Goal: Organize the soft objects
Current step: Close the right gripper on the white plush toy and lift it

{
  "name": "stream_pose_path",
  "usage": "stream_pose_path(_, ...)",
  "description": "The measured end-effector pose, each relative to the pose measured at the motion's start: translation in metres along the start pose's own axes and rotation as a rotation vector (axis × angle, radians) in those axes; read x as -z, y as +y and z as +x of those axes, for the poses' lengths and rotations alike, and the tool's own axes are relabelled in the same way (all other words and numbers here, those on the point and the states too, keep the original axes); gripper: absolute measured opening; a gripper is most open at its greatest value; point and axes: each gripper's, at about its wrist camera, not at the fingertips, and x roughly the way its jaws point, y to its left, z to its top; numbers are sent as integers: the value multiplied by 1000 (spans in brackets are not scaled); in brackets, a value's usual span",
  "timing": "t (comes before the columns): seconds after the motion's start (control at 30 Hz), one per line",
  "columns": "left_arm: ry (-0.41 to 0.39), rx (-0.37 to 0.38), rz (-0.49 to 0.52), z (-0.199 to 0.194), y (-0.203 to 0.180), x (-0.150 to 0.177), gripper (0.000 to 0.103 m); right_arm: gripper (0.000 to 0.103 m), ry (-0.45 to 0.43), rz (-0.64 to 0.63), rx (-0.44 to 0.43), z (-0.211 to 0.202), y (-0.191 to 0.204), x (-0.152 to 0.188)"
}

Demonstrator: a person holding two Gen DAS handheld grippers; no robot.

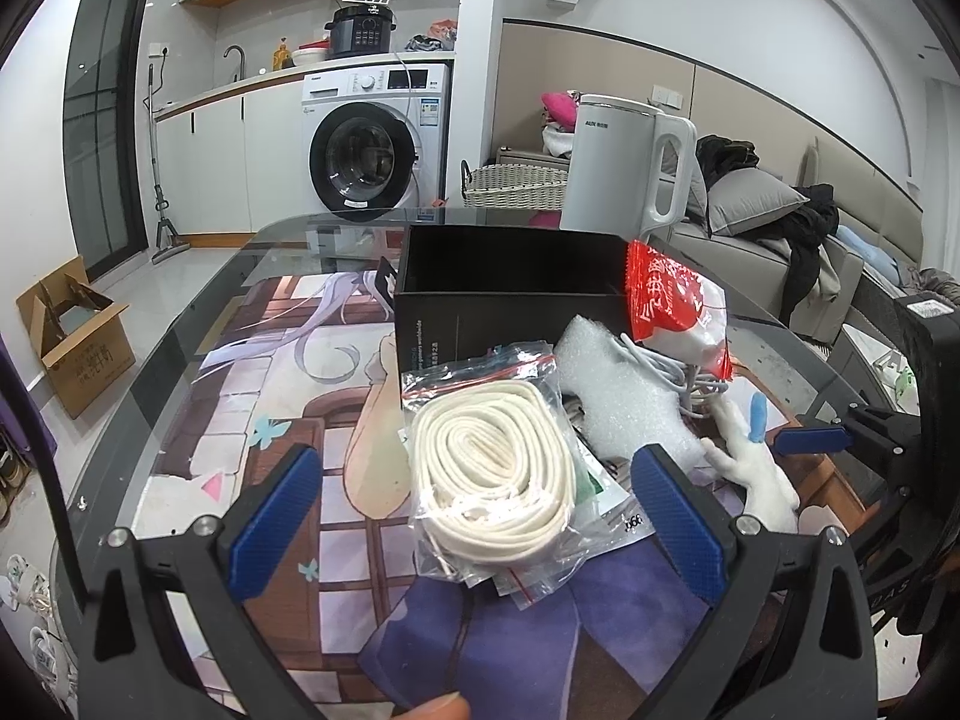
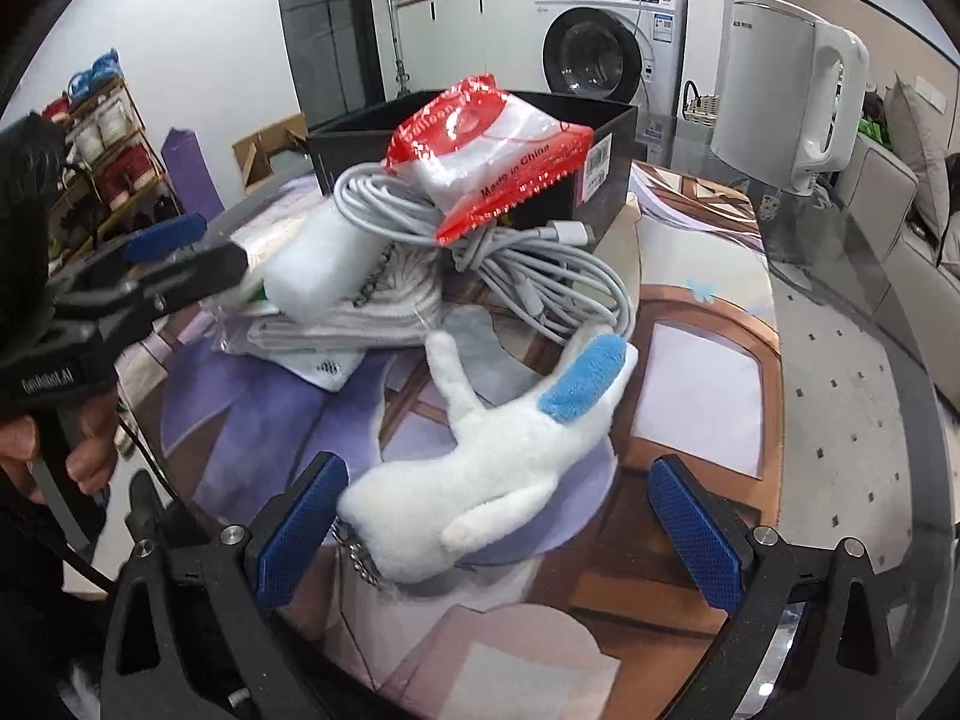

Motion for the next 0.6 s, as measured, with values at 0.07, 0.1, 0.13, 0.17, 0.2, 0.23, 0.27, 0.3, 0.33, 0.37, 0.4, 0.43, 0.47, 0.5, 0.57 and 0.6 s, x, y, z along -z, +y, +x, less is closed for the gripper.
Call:
stream_pose_path(0.07,2,1,6,0,-2,0,103,93,-15,5,0,0,1,-2)
stream_pose_path(0.1,2,1,6,0,-2,0,103,88,-18,8,-3,0,2,-3)
stream_pose_path(0.13,2,1,7,0,-2,0,103,84,-21,10,-12,-1,2,-3)
stream_pose_path(0.17,2,1,6,0,-2,0,103,79,-27,14,-18,-1,1,-5)
stream_pose_path(0.2,3,1,6,0,-2,0,103,77,-29,21,-20,1,-2,-6)
stream_pose_path(0.23,2,0,6,0,-2,0,103,77,-32,24,-19,1,-2,-6)
stream_pose_path(0.27,3,0,4,0,-2,0,103,75,-33,25,-21,1,-2,-6)
stream_pose_path(0.3,3,0,3,-1,-2,0,103,70,-34,28,-27,0,-2,-6)
stream_pose_path(0.33,2,0,2,-1,-2,0,103,68,-35,33,-29,-1,-4,-6)
stream_pose_path(0.37,3,-1,4,0,-2,0,103,65,-36,38,-30,-1,-5,-6)
stream_pose_path(0.4,4,-1,5,0,-2,0,103,62,-38,45,-35,-1,-7,-6)
stream_pose_path(0.43,4,-1,5,0,-2,0,103,61,-40,52,-39,-2,-8,-6)
stream_pose_path(0.47,4,-2,6,-1,-3,1,103,57,-40,59,-44,-2,-10,-6)
stream_pose_path(0.5,4,-2,5,-1,-3,1,103,52,-40,65,-47,-3,-12,-6)
stream_pose_path(0.57,3,0,4,-1,-3,1,103,45,-41,86,-56,-3,-19,-7)
stream_pose_path(0.6,4,-2,5,-1,-3,1,103,41,-43,94,-59,-4,-21,-6)
